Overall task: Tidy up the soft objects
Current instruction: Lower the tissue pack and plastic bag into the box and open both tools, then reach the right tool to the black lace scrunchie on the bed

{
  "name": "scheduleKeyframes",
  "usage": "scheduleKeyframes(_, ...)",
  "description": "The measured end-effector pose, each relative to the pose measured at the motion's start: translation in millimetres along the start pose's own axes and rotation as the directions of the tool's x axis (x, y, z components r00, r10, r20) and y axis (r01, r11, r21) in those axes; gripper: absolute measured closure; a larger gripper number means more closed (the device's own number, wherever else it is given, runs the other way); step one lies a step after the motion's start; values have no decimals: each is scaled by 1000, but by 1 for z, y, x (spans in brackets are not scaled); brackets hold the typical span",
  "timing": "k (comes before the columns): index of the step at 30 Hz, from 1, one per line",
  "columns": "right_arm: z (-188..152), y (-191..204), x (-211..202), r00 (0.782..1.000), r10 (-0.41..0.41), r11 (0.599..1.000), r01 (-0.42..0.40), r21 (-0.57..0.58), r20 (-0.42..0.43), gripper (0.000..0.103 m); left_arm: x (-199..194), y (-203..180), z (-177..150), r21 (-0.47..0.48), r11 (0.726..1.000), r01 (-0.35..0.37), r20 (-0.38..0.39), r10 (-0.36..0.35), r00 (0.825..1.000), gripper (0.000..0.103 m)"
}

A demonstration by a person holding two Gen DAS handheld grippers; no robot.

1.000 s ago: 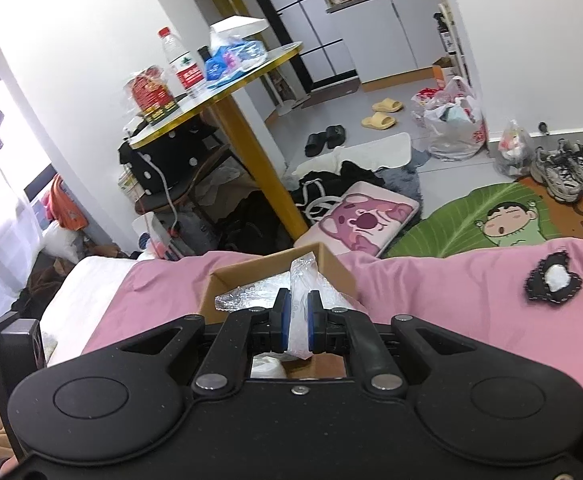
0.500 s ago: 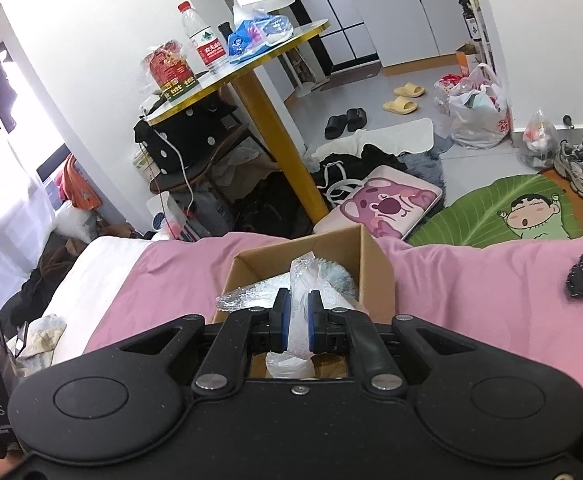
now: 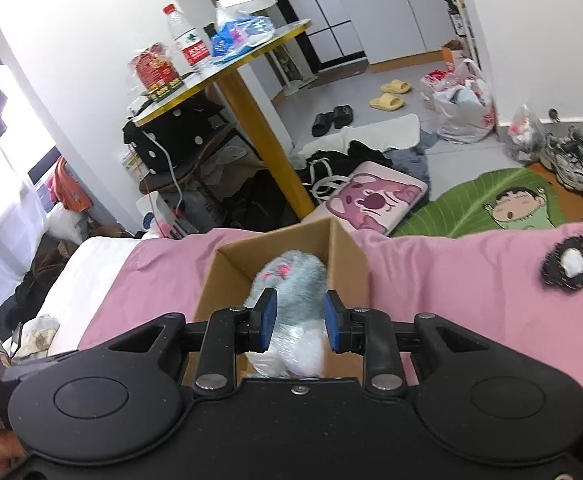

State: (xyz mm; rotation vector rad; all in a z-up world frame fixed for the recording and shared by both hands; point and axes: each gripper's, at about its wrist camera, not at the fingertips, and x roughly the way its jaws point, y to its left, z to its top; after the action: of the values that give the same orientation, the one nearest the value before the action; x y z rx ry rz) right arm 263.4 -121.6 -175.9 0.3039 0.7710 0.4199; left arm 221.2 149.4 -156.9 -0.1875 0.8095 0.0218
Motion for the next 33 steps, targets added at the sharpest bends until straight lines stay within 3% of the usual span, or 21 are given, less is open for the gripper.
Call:
scheduleKeyframes(4,-6,-11,-5,1000,-24,999,24,27,-6,73,-1,-2,-1,-2,1000,4,-4,-4,1000,17)
scheduleKeyframes(6,-9,-16,-8,999,-32,999,33,43,-7,68,-2,-4,0,-4,1000,3,-5,-3,1000,17)
scheduleKeyframes(11,-14,-28,-17,998,-60,997,59,59,15,39,-5,-14,0,7,1000,10,-6,-10,1000,17)
scheduleKeyframes(15,-17,-40,-25,995,-90,994,88,70,29,30,-5,-25,-1,21,1000,17,-8,-17,1000,17)
scheduleKeyframes(22,-21,-63,-35,987,-149,986,144,86,55,2,-5,-51,-3,49,998,43,-15,-42,999,17)
scheduleKeyframes(33,-29,-103,-46,981,-188,973,178,147,54,0,2,-98,-6,111,990,84,-18,-83,996,17)
